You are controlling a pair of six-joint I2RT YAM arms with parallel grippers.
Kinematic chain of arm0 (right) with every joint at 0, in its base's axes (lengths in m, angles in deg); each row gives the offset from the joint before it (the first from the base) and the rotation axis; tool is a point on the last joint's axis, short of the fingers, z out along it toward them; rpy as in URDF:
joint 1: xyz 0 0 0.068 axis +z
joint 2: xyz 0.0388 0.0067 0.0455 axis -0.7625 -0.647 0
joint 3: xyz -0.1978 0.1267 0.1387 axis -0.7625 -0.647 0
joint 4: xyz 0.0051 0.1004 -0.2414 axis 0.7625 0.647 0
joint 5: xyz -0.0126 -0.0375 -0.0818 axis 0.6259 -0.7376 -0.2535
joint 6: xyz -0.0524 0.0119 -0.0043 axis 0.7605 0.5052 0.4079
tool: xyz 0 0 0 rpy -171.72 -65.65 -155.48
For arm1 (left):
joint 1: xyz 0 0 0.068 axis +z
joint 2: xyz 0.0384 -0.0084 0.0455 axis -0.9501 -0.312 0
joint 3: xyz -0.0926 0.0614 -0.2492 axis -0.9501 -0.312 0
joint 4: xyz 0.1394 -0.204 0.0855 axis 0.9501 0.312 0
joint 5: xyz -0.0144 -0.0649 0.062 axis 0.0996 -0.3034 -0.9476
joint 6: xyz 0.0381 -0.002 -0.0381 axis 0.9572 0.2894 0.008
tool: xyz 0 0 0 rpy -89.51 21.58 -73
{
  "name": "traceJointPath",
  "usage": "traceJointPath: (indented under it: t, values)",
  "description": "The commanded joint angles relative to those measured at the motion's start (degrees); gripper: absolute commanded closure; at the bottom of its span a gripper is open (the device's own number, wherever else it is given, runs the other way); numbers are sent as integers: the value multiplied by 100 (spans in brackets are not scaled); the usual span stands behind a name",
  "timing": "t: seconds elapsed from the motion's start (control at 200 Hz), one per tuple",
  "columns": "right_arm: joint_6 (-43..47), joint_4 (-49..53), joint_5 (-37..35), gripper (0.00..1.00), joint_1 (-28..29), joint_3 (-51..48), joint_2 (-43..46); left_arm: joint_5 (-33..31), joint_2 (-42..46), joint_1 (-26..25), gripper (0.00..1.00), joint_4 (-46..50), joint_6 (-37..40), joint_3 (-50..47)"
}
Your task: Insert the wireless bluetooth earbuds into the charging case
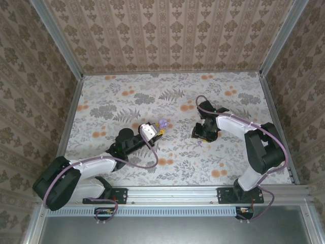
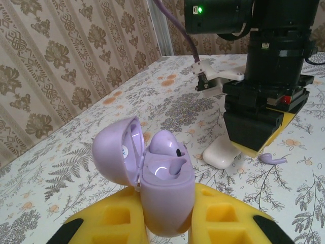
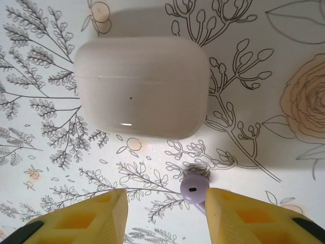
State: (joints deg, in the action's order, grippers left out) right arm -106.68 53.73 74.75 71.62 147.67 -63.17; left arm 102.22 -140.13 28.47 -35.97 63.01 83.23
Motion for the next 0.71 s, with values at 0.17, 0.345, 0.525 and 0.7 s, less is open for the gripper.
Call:
traceJointPath:
  t: [0.17, 0.345, 0.525, 0.7]
  values:
    - [994, 1402, -305, 56, 167, 716, -220, 495, 87, 54, 98, 63, 229, -97]
    - [1241, 1574, -337, 57, 229, 943, -618, 665, 113, 51, 98, 150, 257, -110]
    - [1268, 1610, -423, 57, 225, 1072, -873, 657, 212, 50, 98, 315, 296, -88]
    - [1268, 1524, -407, 58, 224, 1087, -1028, 639, 281, 52, 98, 415, 323, -84]
